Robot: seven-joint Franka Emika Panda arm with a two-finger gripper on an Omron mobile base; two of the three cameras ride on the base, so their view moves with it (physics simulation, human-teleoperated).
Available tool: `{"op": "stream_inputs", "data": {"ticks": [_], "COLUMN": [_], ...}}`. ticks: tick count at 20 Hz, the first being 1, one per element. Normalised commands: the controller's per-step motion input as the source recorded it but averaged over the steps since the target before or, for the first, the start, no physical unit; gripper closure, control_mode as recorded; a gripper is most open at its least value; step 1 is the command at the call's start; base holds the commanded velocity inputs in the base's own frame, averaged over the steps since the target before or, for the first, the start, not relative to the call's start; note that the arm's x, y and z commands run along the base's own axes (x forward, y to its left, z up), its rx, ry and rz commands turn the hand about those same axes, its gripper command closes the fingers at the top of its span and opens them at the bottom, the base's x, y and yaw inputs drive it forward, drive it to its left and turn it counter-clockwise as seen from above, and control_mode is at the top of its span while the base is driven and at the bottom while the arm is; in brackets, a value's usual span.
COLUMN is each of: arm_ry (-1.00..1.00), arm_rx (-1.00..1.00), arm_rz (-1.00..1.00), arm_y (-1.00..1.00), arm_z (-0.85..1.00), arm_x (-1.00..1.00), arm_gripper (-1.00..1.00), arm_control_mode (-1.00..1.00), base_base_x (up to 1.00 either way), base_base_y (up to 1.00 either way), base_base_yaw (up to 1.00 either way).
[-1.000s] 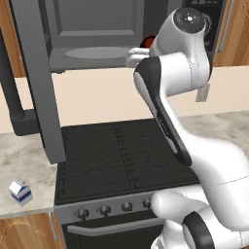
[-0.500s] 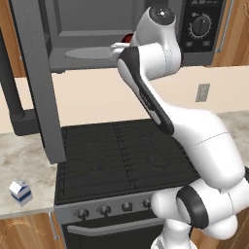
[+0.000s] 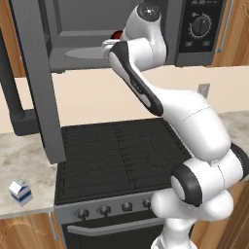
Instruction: Place the microwavable item in the microwave. Then, close the microwave door and press the start button.
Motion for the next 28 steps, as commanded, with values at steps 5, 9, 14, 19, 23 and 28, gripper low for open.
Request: {"op": "stream_inputs", "data": {"ticks": [5, 9, 14, 19, 23, 28], "arm_ry": [0.00, 0.03, 0.07, 0.00, 0.05, 0.01], "arm_rx": [-0.02, -0.02, -0.02, -0.03, -0.03, -0.02], "arm_rz": [0.07, 0.06, 0.05, 0.04, 0.03, 0.01], "arm_y": [0.13, 0.14, 0.17, 0.05, 0.07, 0.10], "arm_z": [-0.04, -0.24, -0.23, 0.00, -0.11, -0.25], "arm_x": [0.69, 0.69, 0.66, 0.55, 0.41, 0.15], "arm_gripper": [1.00, 1.00, 1.00, 1.00, 1.00, -1.00], "arm_control_mode": [-1.00, -1.00, -1.00, -1.00, -1.00, -1.00], "base_base_x": [0.00, 0.00, 0.00, 0.00, 0.00, 0.00], "base_base_y": [0.00, 0.00, 0.00, 0.00, 0.00, 0.00], "base_base_yaw": [0.00, 0.00, 0.00, 0.00, 0.00, 0.00]}}
